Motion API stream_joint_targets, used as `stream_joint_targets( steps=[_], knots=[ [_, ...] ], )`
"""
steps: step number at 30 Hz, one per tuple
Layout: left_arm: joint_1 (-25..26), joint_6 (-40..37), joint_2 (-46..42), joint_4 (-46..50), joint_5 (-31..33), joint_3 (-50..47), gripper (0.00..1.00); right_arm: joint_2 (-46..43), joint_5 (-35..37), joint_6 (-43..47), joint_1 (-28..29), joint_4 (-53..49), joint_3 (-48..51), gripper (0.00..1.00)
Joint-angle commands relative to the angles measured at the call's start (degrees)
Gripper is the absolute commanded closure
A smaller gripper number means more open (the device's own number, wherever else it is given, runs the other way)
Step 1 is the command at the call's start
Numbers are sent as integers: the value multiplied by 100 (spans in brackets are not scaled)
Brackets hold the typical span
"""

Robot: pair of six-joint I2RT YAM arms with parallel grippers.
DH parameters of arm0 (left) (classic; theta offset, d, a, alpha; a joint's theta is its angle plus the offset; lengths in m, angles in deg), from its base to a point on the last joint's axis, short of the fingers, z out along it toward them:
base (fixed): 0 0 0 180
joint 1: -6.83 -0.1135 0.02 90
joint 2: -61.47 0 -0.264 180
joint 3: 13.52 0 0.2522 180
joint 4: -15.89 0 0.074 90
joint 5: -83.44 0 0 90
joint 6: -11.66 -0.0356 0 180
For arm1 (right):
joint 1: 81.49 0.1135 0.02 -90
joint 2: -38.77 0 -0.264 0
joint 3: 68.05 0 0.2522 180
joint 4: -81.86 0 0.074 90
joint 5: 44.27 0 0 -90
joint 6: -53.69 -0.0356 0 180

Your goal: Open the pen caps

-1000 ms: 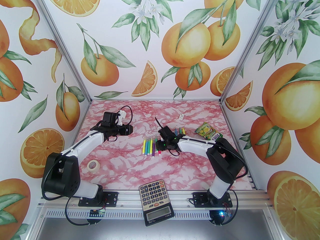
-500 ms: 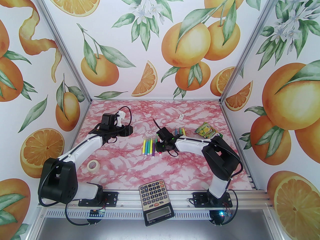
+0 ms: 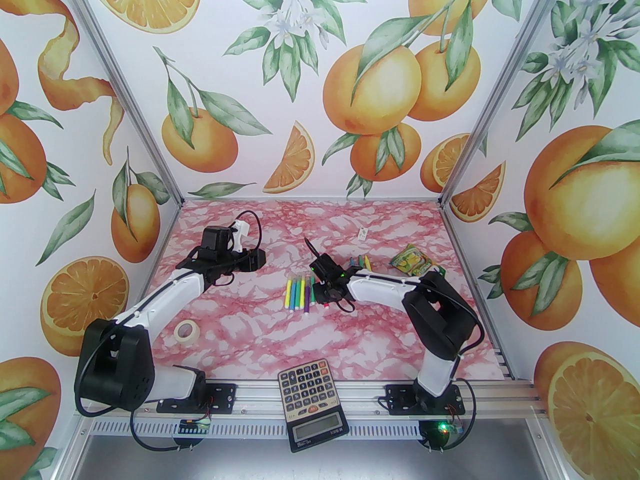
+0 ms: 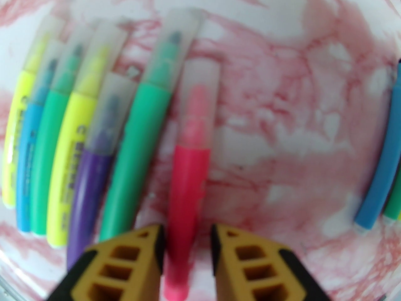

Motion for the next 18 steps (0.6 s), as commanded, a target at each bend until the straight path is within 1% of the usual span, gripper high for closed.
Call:
stream_joint_targets(
  steps=[1, 8, 14, 18],
  knots=[
    [7, 66, -191, -127, 8, 3, 40, 166, 224, 53, 43, -156, -141, 69],
    [1, 94, -331, -50, -40, 27, 39, 322, 171, 44, 60, -168, -233, 71],
    [12, 111, -311, -172, -334, -11, 37, 414, 113, 35, 64, -214, -278, 78],
    [16, 157, -289, -234, -444, -34, 37, 406, 97, 35, 66, -242, -287, 78]
  ],
)
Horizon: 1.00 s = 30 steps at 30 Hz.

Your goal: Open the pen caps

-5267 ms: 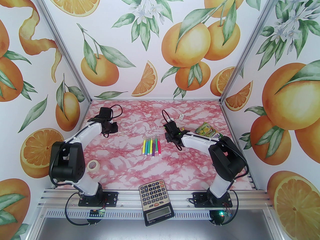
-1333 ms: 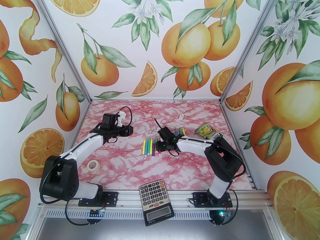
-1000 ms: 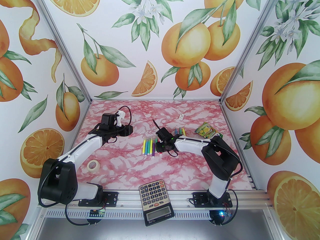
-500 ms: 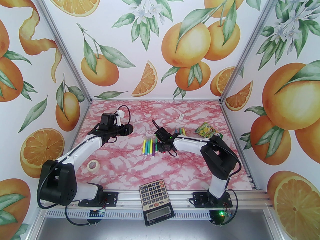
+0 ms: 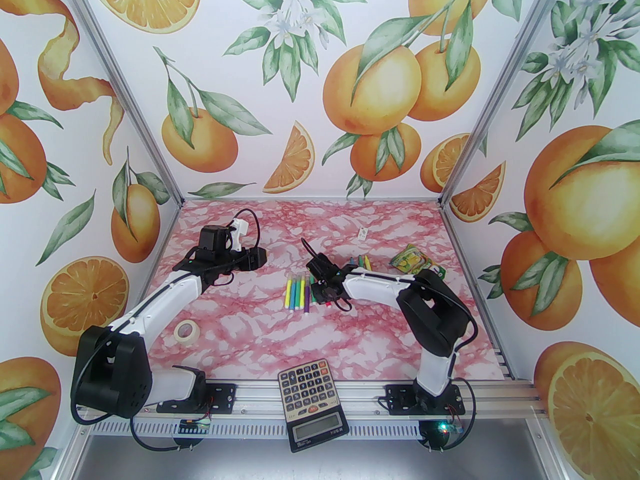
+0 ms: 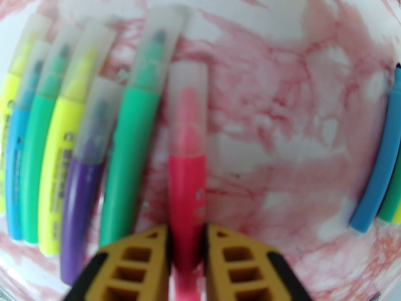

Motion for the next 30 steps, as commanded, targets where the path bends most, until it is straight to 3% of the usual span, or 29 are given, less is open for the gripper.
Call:
stream_joint_targets(
  steps=[1, 10, 30],
  knots=[
    [11, 74, -96, -260, -258, -36, 37, 192, 48, 29, 29, -103, -55, 79],
    [109, 260, 129, -594, -638, -2, 37, -279, -164, 151, -5, 107, 122, 81],
    [1222, 1030, 1280, -1516, -1141, 731, 38, -1714, -1639, 444, -378, 1383, 986, 81]
  ],
)
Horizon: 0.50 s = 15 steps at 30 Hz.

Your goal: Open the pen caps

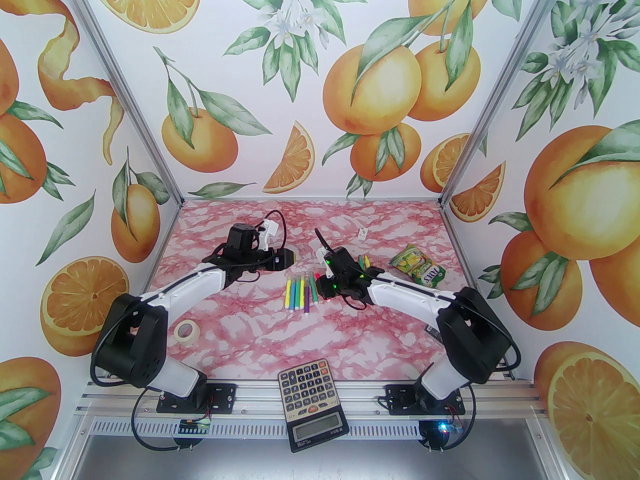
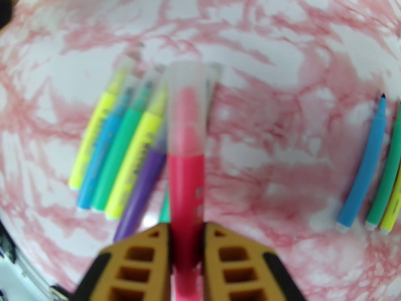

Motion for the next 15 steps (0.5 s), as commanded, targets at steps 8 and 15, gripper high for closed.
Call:
stream_joint_targets(
  steps=[8, 15],
  knots=[
    [454, 573, 536, -602, -291, 608, 39, -533, -602, 48, -6, 880, 291, 81],
    [549, 702, 574, -566, -171, 654, 40, -753, -598, 22, -9, 1089, 414, 81]
  ],
)
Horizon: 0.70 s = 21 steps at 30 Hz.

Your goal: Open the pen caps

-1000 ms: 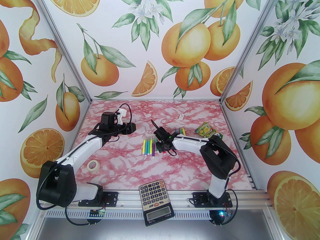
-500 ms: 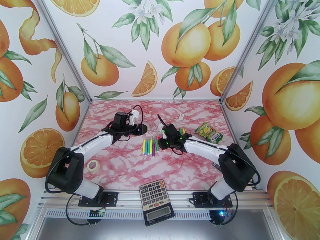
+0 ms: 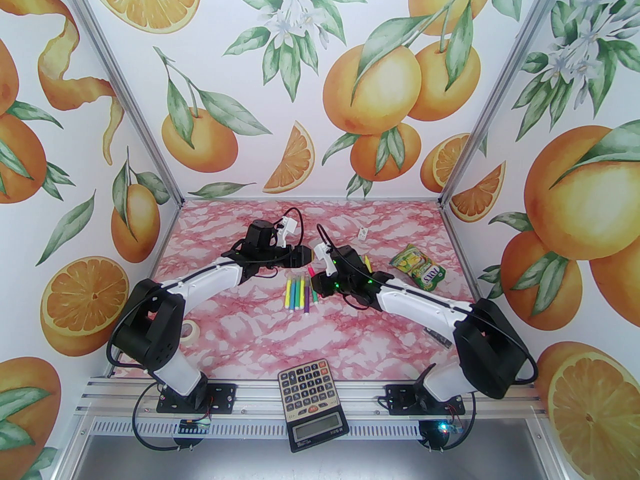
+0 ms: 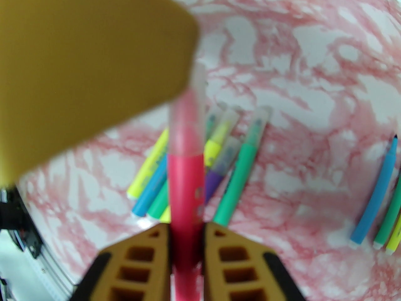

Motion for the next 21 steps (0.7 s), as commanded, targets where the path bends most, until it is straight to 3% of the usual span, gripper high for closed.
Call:
stream_joint_targets(
  steps=[1, 10, 21],
  knots=[
    [29, 119, 41, -169, 13, 206, 40, -191, -105, 4, -11, 285, 53, 81],
    [247, 224, 158, -155, -228, 355, 46, -291, -112, -5, -3, 489, 92, 82],
    [257, 356, 245, -186, -372, 451, 71, -315, -112, 29, 6, 526, 130, 82]
  ],
)
